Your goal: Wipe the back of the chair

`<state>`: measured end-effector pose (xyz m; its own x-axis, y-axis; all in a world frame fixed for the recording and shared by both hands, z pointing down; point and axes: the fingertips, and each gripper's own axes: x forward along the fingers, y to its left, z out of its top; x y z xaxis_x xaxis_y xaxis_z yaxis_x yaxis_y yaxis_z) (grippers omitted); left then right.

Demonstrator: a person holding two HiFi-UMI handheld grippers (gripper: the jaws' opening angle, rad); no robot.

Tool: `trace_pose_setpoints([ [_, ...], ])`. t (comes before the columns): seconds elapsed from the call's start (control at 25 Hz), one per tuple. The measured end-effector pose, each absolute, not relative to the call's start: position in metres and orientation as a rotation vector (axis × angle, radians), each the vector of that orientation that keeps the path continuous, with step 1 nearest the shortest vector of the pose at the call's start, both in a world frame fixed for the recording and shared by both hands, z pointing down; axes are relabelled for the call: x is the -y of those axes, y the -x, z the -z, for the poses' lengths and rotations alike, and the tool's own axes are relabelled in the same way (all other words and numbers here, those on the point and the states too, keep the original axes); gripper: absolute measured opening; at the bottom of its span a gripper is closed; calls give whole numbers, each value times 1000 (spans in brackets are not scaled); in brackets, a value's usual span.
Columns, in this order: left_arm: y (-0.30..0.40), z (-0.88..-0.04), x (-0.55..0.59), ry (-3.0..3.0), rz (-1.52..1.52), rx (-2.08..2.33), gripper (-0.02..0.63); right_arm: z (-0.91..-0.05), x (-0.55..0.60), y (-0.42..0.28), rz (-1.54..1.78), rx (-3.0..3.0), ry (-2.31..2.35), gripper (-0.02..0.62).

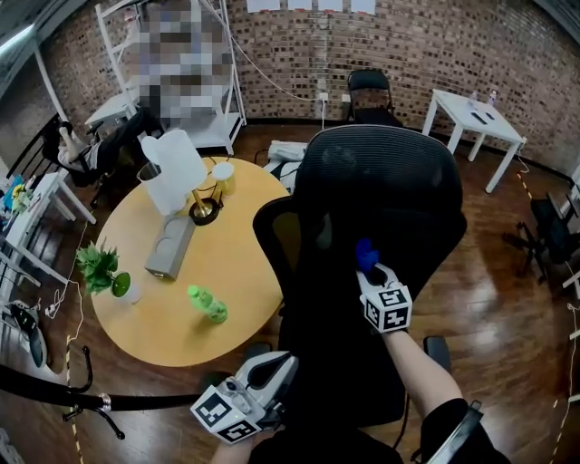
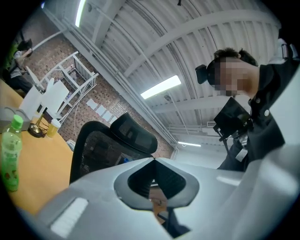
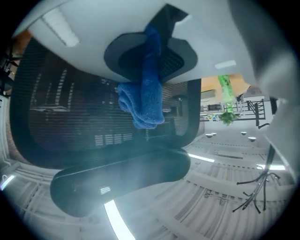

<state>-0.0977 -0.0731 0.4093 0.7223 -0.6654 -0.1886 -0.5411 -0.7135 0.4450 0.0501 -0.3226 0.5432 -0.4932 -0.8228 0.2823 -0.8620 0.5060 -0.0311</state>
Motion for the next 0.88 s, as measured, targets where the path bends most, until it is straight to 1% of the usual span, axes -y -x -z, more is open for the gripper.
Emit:
trace_pose_setpoints([
  [0.48,144,-422,64,-2523,458,1072,0,-617,289,120,-388,2606,-955,55],
  [0.68,146,-423,72,-2536,441,1095,0,-619,256,178,-384,2701,-686,55],
  [0.8,143,-420,75,-2555,430,1091,0,-604,230,198,-418,2844,-453,55],
  [0.88,142,-418,77,-2560,423,1098,0,-612,242,187,-496,2824,-527,55],
])
